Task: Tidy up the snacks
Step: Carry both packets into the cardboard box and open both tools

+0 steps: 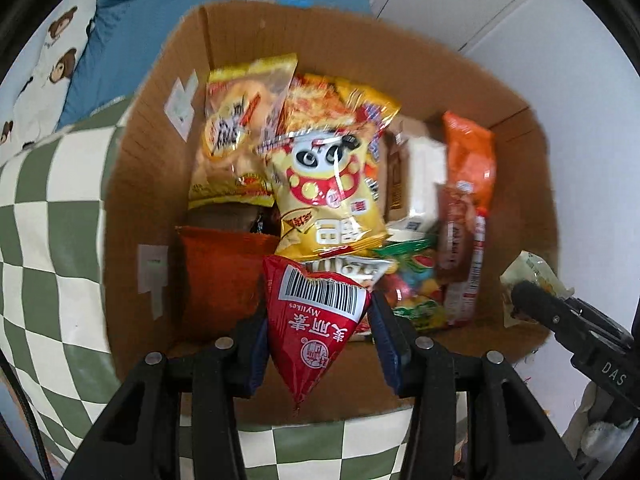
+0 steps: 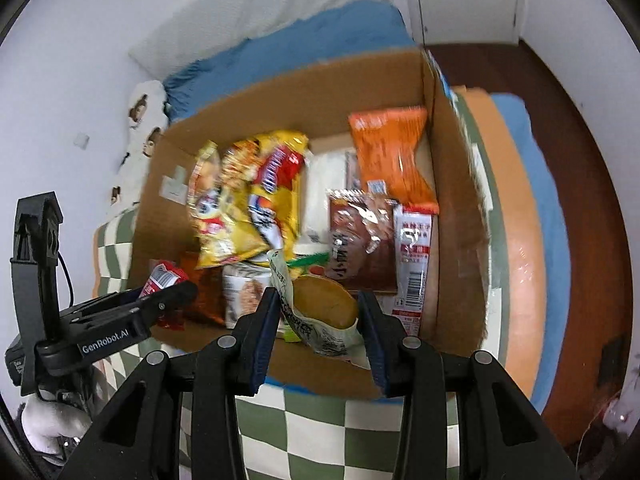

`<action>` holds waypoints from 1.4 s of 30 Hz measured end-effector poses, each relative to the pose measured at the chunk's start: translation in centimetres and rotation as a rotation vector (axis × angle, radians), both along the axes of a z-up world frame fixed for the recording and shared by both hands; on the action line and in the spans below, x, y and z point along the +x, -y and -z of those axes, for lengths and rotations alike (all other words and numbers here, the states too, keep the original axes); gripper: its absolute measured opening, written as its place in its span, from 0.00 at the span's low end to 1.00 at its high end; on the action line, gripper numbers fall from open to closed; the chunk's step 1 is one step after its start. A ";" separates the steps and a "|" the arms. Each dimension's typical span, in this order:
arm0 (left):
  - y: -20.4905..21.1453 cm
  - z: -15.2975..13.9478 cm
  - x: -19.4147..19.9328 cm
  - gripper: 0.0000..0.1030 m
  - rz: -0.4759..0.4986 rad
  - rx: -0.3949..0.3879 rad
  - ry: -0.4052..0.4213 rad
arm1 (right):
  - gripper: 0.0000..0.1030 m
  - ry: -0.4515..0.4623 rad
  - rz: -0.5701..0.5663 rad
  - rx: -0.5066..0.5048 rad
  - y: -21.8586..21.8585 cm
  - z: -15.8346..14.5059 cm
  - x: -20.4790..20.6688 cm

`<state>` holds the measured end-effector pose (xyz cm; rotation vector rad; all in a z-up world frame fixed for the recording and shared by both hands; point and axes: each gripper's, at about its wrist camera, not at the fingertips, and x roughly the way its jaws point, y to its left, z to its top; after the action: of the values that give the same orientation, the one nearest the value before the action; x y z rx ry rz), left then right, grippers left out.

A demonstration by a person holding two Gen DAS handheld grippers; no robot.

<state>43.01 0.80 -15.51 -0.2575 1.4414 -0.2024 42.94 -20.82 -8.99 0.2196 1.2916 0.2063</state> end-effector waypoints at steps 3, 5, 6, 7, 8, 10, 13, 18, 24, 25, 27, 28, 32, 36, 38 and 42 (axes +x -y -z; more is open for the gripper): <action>0.4 1.1 0.2 0.43 -0.001 0.017 -0.027 | 0.42 -0.073 -0.001 -0.002 0.4 2.3 0.9; 0.6 1.5 0.2 0.50 0.001 0.046 -0.038 | 0.62 -0.108 -0.007 -0.033 0.4 3.2 1.1; 0.7 1.6 0.1 0.65 0.001 0.058 -0.041 | 0.88 -0.112 -0.011 -0.046 0.4 3.4 1.1; 0.7 1.5 0.1 0.80 0.002 0.069 -0.037 | 0.96 -0.109 -0.014 -0.058 0.4 3.4 1.1; 0.8 1.4 0.0 0.86 0.002 0.079 -0.027 | 0.96 -0.104 -0.017 -0.063 0.4 3.3 1.0; 0.9 0.8 -0.1 0.90 0.001 0.110 0.002 | 0.96 -0.095 -0.022 -0.089 0.3 3.0 0.9; 0.7 0.0 -0.3 0.90 -0.017 0.126 0.023 | 0.96 -0.063 -0.025 -0.126 0.2 2.1 0.7; 0.2 -1.5 -1.1 0.90 -0.042 0.176 0.079 | 0.96 0.005 -0.026 -0.243 -0.2 0.7 0.4; -0.1 -3.3 -1.8 0.90 -0.064 0.203 0.143 | 0.96 0.032 0.000 -0.232 0.4 0.5 -0.5; -0.1 -3.2 -1.6 0.90 -0.063 0.203 0.149 | 0.96 0.035 0.004 -0.231 0.4 0.4 -0.6; 0.1 -3.7 -1.8 0.90 -0.060 0.215 0.172 | 0.96 0.046 0.017 -0.227 0.4 0.3 -1.0; 0.2 -4.0 -2.0 0.90 -0.057 0.218 0.188 | 0.96 0.051 0.020 -0.225 0.3 0.2 -1.2; 0.5 -5.7 -3.4 0.90 -0.054 0.221 0.243 | 0.96 0.093 0.033 -0.236 0.2 -0.8 -2.5; 0.5 -7.9 -5.6 0.90 -0.063 0.223 0.306 | 0.96 0.150 0.042 -0.232 0.4 -2.6 -4.4; 0.5 -9.2 -6.9 0.90 -0.074 0.216 0.340 | 0.96 0.188 0.041 -0.242 0.3 -3.8 -5.4; 0.8 -11.5 -9.8 0.90 -0.080 0.209 0.404 | 0.96 0.268 0.035 -0.246 0.0 -6.6 -8.4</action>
<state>33.22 0.00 -3.98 -0.0945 1.0393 -0.0338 34.57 -20.78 -2.42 0.0032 1.0346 0.0433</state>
